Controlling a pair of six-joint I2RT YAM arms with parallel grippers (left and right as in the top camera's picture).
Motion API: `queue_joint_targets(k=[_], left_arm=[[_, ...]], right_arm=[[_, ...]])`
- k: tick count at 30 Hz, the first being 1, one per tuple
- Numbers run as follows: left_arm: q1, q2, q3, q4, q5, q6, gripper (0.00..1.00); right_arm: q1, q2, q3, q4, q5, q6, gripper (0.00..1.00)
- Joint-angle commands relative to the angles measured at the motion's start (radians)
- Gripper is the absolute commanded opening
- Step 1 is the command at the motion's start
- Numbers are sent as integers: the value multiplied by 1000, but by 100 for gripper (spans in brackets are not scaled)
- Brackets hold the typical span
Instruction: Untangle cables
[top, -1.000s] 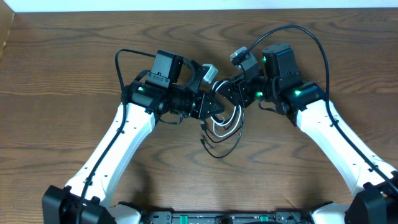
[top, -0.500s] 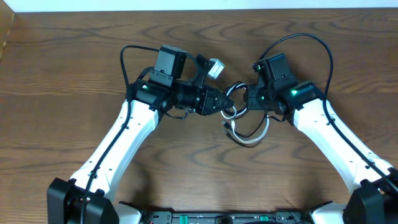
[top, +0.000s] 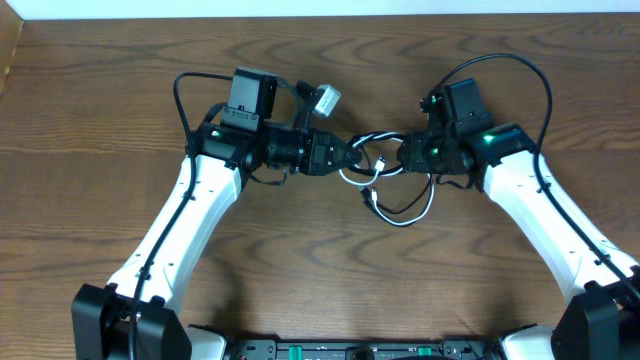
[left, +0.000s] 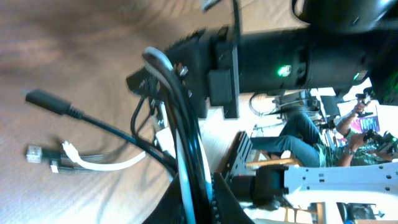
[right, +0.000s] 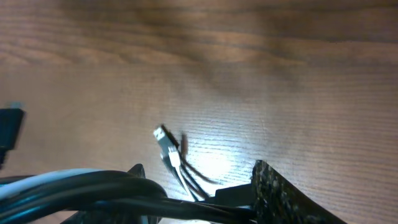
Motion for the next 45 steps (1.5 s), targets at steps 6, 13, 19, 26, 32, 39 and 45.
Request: queue_joint_targets(k=[6,13,19,26,32,39,45], left_arm=[[-100,-30,-1,-151,-312,-62,7],[-163,-23,-19,-145,-520,-159,9],[-219,-20,-19,-137,-540,-167,33],[-277,-1,-19,-138,-701,-220,45],[-257,45,-19,-69,-908,-349,45],[-217,181,-19,-24,-922,-406,46],[-215,278,-19,0,-897,-406,46]], right_arm=[[-94,44,-32,-72,144,-73,48],[-94,44,-32,-66,-74,-204,55],[-94,39,-31,-22,-372,-316,59],[-103,36,-25,-8,-398,-237,64],[-137,36,-25,-18,-229,-127,65],[-149,36,-25,-29,-147,-121,66],[-148,36,-25,-26,-125,-121,68]])
